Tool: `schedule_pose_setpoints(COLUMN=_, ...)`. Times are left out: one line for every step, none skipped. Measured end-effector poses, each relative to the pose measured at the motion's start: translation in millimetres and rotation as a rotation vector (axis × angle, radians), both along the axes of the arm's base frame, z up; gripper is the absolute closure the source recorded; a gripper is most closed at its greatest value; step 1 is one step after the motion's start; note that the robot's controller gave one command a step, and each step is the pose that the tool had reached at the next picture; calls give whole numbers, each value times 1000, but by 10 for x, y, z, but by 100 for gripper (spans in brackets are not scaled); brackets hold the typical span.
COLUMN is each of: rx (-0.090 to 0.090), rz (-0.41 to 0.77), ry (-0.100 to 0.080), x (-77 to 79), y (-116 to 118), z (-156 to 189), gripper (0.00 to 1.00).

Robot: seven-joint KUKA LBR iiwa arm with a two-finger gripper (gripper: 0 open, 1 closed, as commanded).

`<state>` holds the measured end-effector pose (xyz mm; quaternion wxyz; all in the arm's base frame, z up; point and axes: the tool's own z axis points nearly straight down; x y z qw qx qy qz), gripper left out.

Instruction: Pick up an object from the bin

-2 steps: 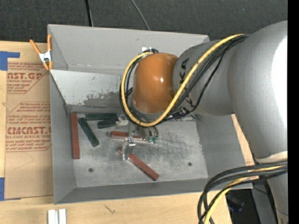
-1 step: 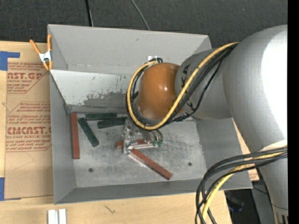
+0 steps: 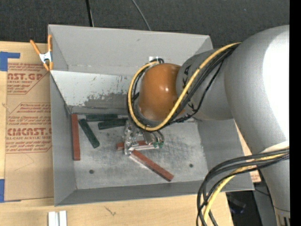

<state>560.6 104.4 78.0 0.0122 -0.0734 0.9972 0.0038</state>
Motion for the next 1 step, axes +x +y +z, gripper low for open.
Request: schedule_pose_setpoints(rx=-8, rz=-24, ry=23, x=-42, y=186, z=1319, gripper=100)
